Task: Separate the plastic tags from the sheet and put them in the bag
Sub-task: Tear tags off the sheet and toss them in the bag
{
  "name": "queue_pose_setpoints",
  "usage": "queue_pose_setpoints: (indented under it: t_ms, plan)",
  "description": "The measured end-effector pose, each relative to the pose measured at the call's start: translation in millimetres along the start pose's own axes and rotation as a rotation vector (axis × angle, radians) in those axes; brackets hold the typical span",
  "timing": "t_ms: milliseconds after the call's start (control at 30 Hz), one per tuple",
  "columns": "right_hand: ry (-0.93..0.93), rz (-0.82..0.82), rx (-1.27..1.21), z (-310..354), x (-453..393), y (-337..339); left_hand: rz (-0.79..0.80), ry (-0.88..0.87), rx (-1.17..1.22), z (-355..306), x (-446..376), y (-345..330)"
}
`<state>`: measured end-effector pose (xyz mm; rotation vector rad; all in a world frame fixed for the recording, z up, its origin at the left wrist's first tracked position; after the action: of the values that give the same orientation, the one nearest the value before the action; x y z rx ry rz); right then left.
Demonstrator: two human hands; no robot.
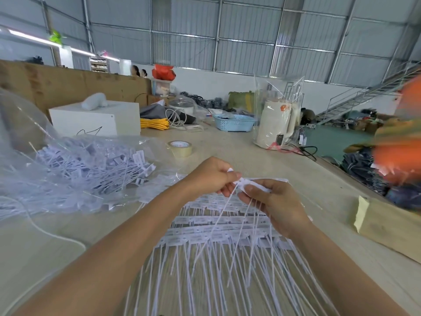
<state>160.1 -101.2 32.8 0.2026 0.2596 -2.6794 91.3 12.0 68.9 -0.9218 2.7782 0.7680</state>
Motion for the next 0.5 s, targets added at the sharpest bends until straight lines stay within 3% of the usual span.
queue_pose_setpoints:
  t_ms: [67, 200, 300, 400, 500]
  plan:
    - [-0.031, 0.017, 0.014, -2, 1, -1, -0.02, 0.001, -0.031, 1, 1, 0]
    - [0.081, 0.018, 0.104, 8, 4, -1, 0.033, 0.082, -0.017, 9, 5, -7]
    - [0.167, 0.005, 0.141, 20, 9, -2, 0.025, 0.195, 0.19, 13, 6, -9]
    - [0.255, -0.039, 0.216, 34, 14, -3, 0.124, 0.372, 0.392, 19, 11, -19]
    - [0.513, -0.074, 0.397, 51, 27, -10, 0.254, 0.572, 0.541, 26, 21, -35]
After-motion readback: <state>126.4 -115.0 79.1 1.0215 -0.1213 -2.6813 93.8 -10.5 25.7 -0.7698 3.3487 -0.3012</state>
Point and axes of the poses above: each hand's wrist, its own x-axis away from the middle knuckle, its own y-axis out of the back of the hand, z = x × y, the point moved 10 cm from there along -x, towards the middle knuckle, and after that the axes turned 14 degrees about -z, right-handed, at the moved point
